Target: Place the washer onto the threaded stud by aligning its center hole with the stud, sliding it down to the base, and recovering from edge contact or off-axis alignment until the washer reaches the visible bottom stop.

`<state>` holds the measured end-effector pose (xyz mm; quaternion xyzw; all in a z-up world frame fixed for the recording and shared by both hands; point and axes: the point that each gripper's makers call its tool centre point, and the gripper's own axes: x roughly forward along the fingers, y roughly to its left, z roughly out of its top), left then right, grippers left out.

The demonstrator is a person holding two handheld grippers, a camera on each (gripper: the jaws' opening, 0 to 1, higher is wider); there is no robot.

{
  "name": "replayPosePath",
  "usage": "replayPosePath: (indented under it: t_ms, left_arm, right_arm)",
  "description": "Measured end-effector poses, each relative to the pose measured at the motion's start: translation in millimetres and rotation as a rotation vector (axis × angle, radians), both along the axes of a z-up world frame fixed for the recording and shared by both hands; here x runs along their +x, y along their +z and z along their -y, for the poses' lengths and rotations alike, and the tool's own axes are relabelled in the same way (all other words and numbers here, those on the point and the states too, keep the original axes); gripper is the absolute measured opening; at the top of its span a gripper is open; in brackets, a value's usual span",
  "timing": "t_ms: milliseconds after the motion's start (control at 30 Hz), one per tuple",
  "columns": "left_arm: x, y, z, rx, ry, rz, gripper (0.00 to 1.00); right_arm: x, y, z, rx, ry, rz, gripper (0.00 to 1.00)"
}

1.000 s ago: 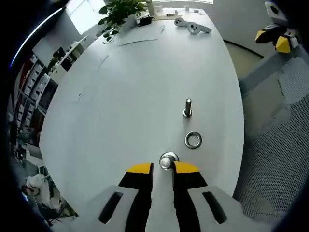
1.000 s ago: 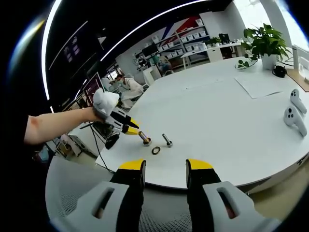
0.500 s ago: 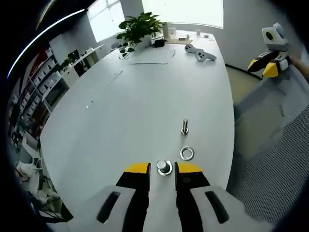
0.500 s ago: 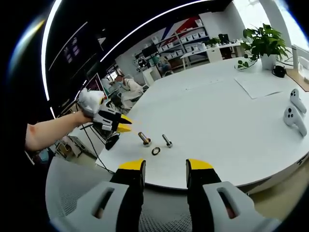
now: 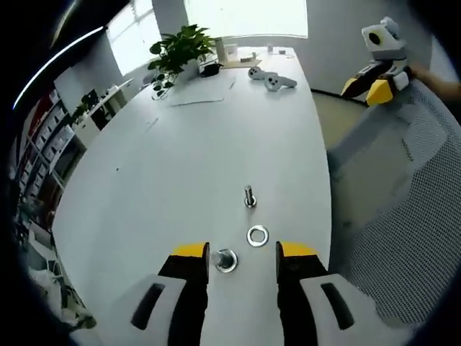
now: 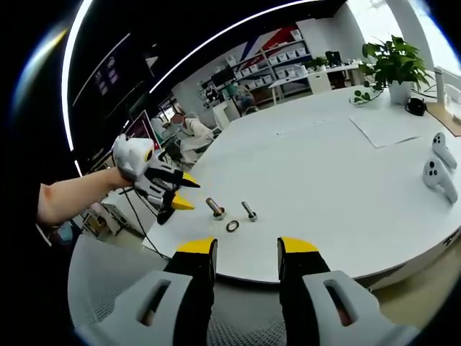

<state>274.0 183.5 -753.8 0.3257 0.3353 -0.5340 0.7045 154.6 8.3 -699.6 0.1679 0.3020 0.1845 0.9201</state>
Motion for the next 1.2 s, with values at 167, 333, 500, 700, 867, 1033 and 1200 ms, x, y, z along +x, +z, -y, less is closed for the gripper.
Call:
replayPosePath:
  t_ms: [167, 333, 500, 700, 867, 1033, 1200]
  left_arm:
    - [-6.2, -10.4, 9.6, 0.036, -0.051, -0.013, 0.36]
    - [-7.8, -20.2, 19.8, 0.055, -0.071, -0.036, 0.36]
    - [-7.1, -34.4, 30.0, 0.084, -0.095, -0.056, 0.36]
    - [-7.0, -47.7, 36.9, 0.117, -0.12, -0.071, 0.34]
    - [-9.9, -62.2, 38.5, 0.162, -0.143, -0.082, 0.33]
    - [-8.7, -77.2, 38.9, 0.202, -0.153, -0.098, 0.32]
    - [-3.9, -92.2, 32.8, 0.28, -0.172, -0.107, 0.31]
  right_arm:
    - [0.3, 0.2, 0.2, 0.002, -0.003, 0.001, 0.36]
    - [0.7, 0.7, 0.7, 0.006, -0.009, 0.003, 0.36]
    - [1.1, 1.0, 1.1, 0.01, -0.013, 0.006, 0.37]
    - [1.4, 1.0, 1.6, 0.01, -0.018, 0.007, 0.37]
    - [2.0, 1.3, 1.9, 0.011, -0.021, 0.008, 0.37]
    - [1.8, 0.8, 1.8, 0.009, -0.018, 0.006, 0.37]
    - [1.8, 0.9, 1.6, 0.01, -0.014, 0.009, 0.37]
